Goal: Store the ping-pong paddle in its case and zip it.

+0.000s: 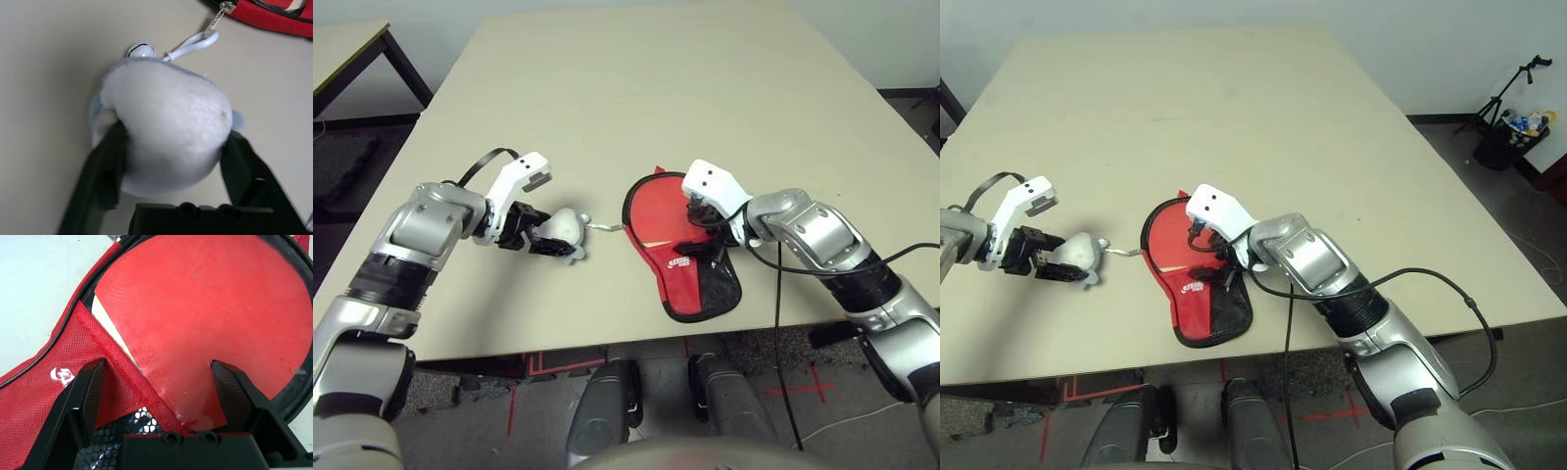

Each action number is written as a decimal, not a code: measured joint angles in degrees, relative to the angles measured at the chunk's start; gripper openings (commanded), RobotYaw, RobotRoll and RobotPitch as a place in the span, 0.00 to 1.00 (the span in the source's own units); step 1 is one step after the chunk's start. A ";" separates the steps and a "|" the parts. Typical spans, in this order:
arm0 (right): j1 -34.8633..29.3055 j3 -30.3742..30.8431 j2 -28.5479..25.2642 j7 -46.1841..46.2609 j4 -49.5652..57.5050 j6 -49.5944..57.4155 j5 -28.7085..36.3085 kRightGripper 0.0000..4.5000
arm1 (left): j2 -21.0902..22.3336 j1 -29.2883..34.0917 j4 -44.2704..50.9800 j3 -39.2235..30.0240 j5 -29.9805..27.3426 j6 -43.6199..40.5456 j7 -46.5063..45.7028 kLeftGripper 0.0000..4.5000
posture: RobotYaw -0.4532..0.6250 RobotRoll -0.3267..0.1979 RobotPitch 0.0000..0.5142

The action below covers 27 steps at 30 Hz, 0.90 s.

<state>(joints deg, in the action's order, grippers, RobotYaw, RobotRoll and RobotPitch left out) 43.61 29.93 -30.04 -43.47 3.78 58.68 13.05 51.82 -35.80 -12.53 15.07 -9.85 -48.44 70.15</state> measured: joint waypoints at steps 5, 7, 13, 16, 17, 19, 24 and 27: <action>0.00 0.00 0.35 -0.31 -0.55 -0.02 -0.40 1.00 | -1.15 -0.16 -1.51 -0.44 0.91 1.36 -0.69 0.25 | 0.39 0.62 0.24; 0.00 -0.03 0.50 -0.40 -0.87 -0.09 -0.56 1.00 | -1.58 -0.76 -2.72 -0.48 1.28 2.37 -1.20 0.16 | 0.39 0.62 0.24; -0.27 -0.44 0.53 -0.41 -1.04 -0.15 -1.42 1.00 | -6.25 -5.54 -12.32 -1.65 3.43 10.21 -5.48 0.06 | 0.40 0.62 0.25; -1.01 -0.97 0.59 -0.40 -1.03 -0.26 -1.83 1.00 | -10.31 -9.29 -21.01 -2.38 5.69 17.17 -9.59 0.06 | 0.40 0.62 0.26; -1.12 -1.14 0.61 -0.39 -1.02 -0.25 -1.97 1.00 | -11.76 -10.60 -23.90 -2.60 6.24 19.60 -11.23 0.06 | 0.40 0.62 0.26; -1.30 -1.32 0.69 -0.38 -1.01 -0.20 -2.30 1.00 | -14.94 -13.41 -29.71 -3.12 7.60 23.66 -14.37 0.06 | 0.40 0.62 0.27; -2.03 -1.35 1.64 -0.56 -0.80 -0.32 -2.59 1.00 | -21.03 -18.64 -41.44 -4.52 9.90 34.18 -22.56 0.06 | 0.40 0.62 0.28; -2.12 -1.35 1.76 -0.59 -0.81 -0.56 -2.73 1.00 | -24.67 -21.75 -47.32 -6.04 10.29 38.46 -26.60 0.06 | 0.39 0.62 0.29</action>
<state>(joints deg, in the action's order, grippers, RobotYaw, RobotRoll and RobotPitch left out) 41.49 28.58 -28.28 -44.06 2.97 58.12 10.33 27.15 -57.55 -59.84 9.03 0.44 -9.98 43.55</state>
